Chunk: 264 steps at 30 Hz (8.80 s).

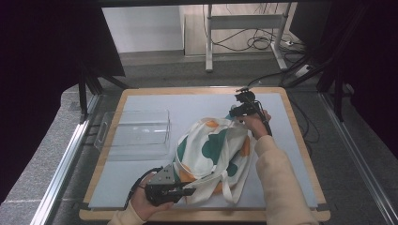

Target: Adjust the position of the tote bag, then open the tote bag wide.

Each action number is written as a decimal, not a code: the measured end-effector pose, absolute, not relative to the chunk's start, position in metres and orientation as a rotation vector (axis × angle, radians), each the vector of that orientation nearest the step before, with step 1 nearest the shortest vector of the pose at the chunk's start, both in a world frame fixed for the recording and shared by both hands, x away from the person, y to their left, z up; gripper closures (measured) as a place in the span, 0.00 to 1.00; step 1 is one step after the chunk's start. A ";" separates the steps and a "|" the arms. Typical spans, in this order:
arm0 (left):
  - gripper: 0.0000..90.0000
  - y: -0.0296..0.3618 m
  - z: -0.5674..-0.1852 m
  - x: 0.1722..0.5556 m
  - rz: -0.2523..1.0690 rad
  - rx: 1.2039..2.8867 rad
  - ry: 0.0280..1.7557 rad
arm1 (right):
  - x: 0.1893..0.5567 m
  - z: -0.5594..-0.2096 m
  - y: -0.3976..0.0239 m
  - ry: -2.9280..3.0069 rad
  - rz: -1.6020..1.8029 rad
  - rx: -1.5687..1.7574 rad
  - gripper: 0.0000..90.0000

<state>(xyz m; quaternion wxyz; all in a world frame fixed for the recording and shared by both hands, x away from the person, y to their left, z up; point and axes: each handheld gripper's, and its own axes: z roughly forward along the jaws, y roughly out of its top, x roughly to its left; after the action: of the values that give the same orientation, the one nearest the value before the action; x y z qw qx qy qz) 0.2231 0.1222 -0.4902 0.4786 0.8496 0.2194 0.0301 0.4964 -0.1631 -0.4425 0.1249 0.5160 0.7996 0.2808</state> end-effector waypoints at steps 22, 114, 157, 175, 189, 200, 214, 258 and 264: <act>0.86 0.125 -0.489 0.224 0.058 2.074 0.538 | 0.481 -0.428 -0.170 2.347 0.884 1.366 0.94; 0.59 0.171 -0.449 0.307 0.280 2.017 0.804 | 0.330 -0.435 -0.284 1.980 1.196 1.425 0.47; 0.35 0.133 -0.422 0.293 0.238 2.055 0.690 | 0.283 -0.402 -0.214 2.337 1.317 0.870 0.31; 0.51 0.077 -0.427 0.324 0.154 2.186 0.589 | 0.283 -0.408 -0.210 2.362 1.313 0.870 0.32; 0.63 0.061 -0.441 0.329 0.140 2.317 0.518 | 0.283 -0.412 -0.206 2.379 1.298 0.879 0.33; 0.91 0.058 -0.445 0.331 0.139 2.337 0.514 | 0.282 -0.412 -0.201 2.412 1.316 0.863 0.33; 0.92 0.058 -0.444 0.332 0.129 2.332 0.530 | 0.288 -0.424 -0.166 2.573 1.224 0.737 0.36; 0.94 0.066 -0.436 0.347 0.190 2.251 0.634 | 0.293 -0.458 -0.152 2.689 0.960 0.682 0.96; 0.94 0.068 -0.431 0.358 0.216 2.237 0.664 | 0.289 -0.459 -0.154 2.694 0.978 0.677 0.96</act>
<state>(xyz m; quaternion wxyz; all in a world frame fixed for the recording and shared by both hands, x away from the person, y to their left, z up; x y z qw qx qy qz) 0.3582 0.0681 -0.4309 0.3885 0.8796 0.2610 0.0851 0.2886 -0.1539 -0.4586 0.0982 0.2286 0.9104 0.3306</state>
